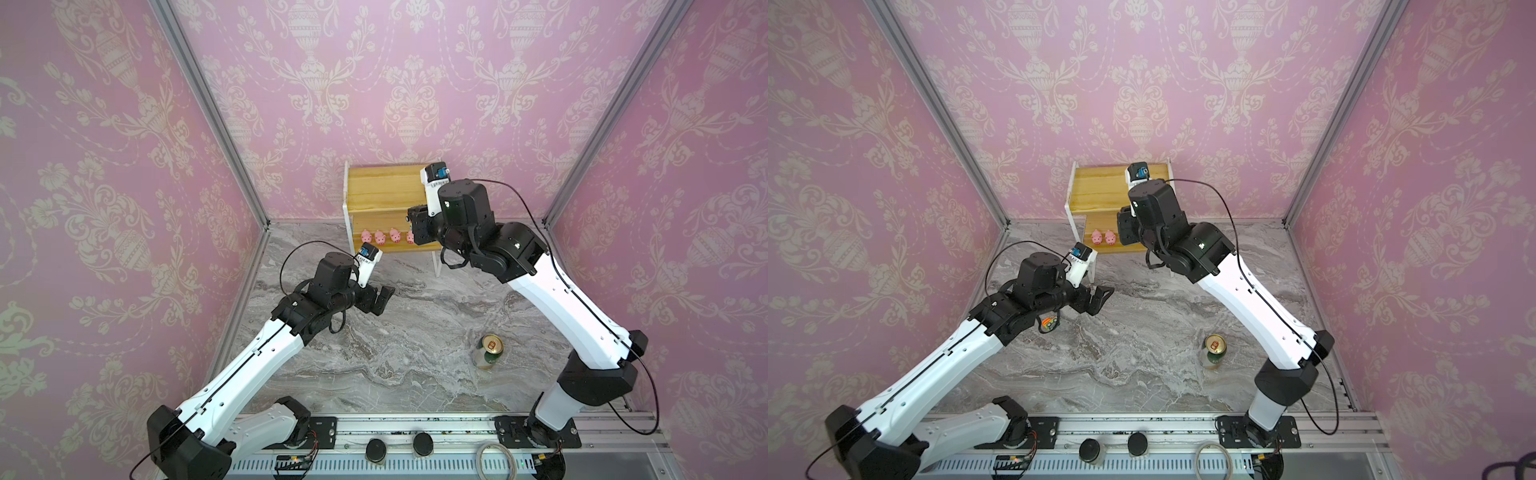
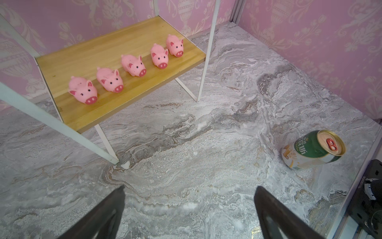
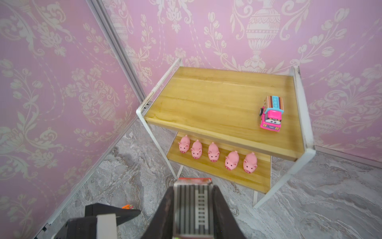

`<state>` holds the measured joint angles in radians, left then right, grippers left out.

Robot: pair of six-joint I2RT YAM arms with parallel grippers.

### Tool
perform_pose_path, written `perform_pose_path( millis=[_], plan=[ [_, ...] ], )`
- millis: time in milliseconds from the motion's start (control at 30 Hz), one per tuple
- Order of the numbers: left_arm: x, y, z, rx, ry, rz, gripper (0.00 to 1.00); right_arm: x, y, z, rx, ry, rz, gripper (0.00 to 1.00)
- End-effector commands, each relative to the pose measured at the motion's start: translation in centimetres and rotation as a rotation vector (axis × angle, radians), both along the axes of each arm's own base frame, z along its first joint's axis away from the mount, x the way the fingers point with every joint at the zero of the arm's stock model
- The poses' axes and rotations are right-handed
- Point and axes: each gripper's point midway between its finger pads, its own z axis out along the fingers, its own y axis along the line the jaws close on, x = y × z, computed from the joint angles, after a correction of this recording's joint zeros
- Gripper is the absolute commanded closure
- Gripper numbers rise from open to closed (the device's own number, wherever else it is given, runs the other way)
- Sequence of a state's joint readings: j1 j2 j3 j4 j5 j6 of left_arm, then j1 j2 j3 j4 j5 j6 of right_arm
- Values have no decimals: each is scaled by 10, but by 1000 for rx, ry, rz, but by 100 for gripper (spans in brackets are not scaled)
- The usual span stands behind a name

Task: Organize plastic toys on shelves
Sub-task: Pick up the plastic toy from the center of the table, then place the plastic toy on the shelf.

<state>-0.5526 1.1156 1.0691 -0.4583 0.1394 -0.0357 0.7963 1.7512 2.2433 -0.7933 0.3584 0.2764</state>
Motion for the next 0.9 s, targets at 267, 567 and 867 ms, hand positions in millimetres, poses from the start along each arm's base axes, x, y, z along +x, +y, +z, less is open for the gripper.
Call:
perform_pose_path(
  millis=[267, 567, 867],
  plan=[
    [-3, -2, -24, 6, 69, -10, 1, 71, -10, -13, -39, 4, -127, 79],
    [-3, -5, -34, -11, 82, -17, 1, 100, -12, -15, -20, -58, -180, 78],
    [-5, -8, -39, -15, 98, -27, 1, 123, -10, -24, -6, -90, -242, 78]
  ],
)
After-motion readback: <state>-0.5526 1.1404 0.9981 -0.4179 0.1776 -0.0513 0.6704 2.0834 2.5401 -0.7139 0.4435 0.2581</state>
